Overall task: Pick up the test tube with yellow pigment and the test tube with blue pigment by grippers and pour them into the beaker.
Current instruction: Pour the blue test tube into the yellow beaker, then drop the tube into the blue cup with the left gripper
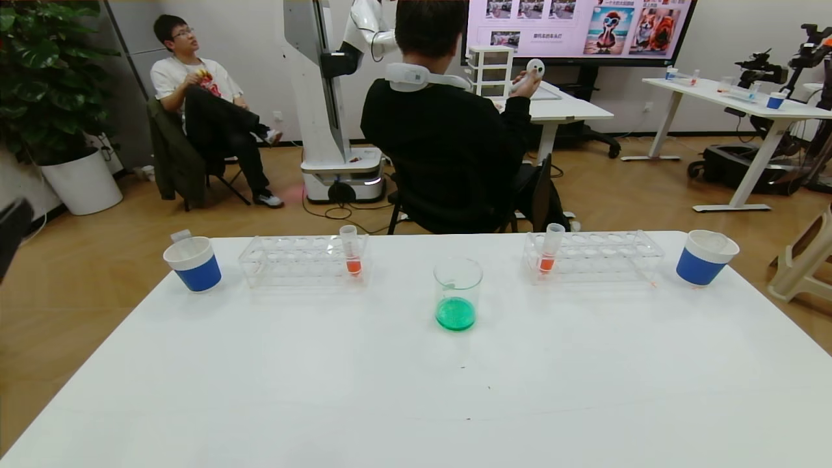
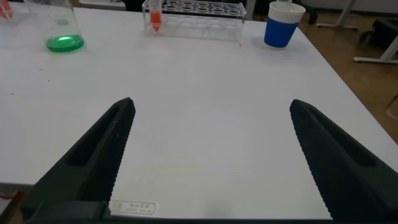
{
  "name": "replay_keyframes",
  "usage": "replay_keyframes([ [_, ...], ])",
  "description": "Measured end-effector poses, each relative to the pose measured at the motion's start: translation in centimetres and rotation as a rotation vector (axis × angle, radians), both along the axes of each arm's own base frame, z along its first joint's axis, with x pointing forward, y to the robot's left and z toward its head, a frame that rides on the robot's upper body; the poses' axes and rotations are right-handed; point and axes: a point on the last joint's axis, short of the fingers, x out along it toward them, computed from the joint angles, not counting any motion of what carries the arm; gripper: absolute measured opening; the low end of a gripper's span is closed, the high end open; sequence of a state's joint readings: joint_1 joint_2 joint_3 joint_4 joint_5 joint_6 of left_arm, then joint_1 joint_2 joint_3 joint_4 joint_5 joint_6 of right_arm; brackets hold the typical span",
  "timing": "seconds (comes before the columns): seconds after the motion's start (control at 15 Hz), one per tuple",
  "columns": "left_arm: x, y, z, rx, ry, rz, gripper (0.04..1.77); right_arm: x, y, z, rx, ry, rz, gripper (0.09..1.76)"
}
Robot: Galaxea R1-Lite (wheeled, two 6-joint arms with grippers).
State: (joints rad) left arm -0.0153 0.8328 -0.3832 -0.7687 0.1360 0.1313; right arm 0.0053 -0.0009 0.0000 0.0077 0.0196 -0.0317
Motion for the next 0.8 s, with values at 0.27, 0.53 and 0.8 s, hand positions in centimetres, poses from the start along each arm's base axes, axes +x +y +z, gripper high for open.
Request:
replay_keyframes([
  [0.27, -6.9, 0.1, -3.5, 0.014, 0.115, 0.007, 1.75, 0.0, 0.0, 0.0, 0.0, 0.0, 0.0, 1.74],
  [0.53, -11.3, 0.1, -6.0, 0.008, 0.029, -0.014, 1.75, 0.0, 0.0, 0.0, 0.0, 0.0, 0.0, 1.74],
  [0.8, -12.1, -0.1, -10.8, 0.032, 0.006, -0.097, 1.75, 0.0, 0.0, 0.0, 0.0, 0.0, 0.0, 1.74],
])
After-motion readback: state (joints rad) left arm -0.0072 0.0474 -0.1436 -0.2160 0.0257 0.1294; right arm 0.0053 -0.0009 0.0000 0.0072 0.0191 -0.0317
